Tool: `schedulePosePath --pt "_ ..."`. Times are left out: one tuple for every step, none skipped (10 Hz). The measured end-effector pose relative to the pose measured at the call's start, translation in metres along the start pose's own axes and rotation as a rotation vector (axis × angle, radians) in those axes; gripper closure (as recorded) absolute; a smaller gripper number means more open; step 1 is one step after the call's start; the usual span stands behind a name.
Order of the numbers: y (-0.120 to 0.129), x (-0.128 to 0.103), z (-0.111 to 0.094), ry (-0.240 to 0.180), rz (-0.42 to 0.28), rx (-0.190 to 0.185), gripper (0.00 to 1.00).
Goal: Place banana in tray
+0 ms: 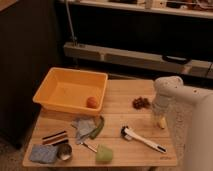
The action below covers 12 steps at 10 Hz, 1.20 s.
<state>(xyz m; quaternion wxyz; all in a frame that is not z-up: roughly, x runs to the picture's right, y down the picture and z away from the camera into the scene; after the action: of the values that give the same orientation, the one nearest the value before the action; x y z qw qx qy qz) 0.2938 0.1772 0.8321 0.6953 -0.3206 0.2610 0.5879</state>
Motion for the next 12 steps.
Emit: schedulePosePath --pt "0.0 0.0 -0.001 0.002 -0.001 0.002 1.0" --pt "0.0 0.001 -0.005 0.006 0.0 0.006 0.98" --pt "0.001 0.001 -0.008 0.009 -0.001 0.009 0.9" --pt "0.002 0.001 -0.011 0.01 -0.003 0.011 0.82" --pt "0.003 0.003 -0.018 0.008 -0.003 0.012 0.7" --pt "0.002 0.004 -0.024 0.007 -0.005 0.014 0.6" --pt "0.001 0.003 -0.026 0.006 -0.008 0.015 0.5" --pt "0.0 0.002 -0.027 0.002 -0.011 0.013 0.42" --pt "-0.003 0.002 -0.029 -0.014 -0.012 0.012 0.3" --pt "-0.005 0.0 -0.029 -0.031 -0.013 0.01 0.22" --pt "-0.007 -0.002 -0.027 -0.04 -0.016 0.011 0.2" --pt "-0.01 -0.008 -0.025 -0.055 -0.022 0.015 0.2"
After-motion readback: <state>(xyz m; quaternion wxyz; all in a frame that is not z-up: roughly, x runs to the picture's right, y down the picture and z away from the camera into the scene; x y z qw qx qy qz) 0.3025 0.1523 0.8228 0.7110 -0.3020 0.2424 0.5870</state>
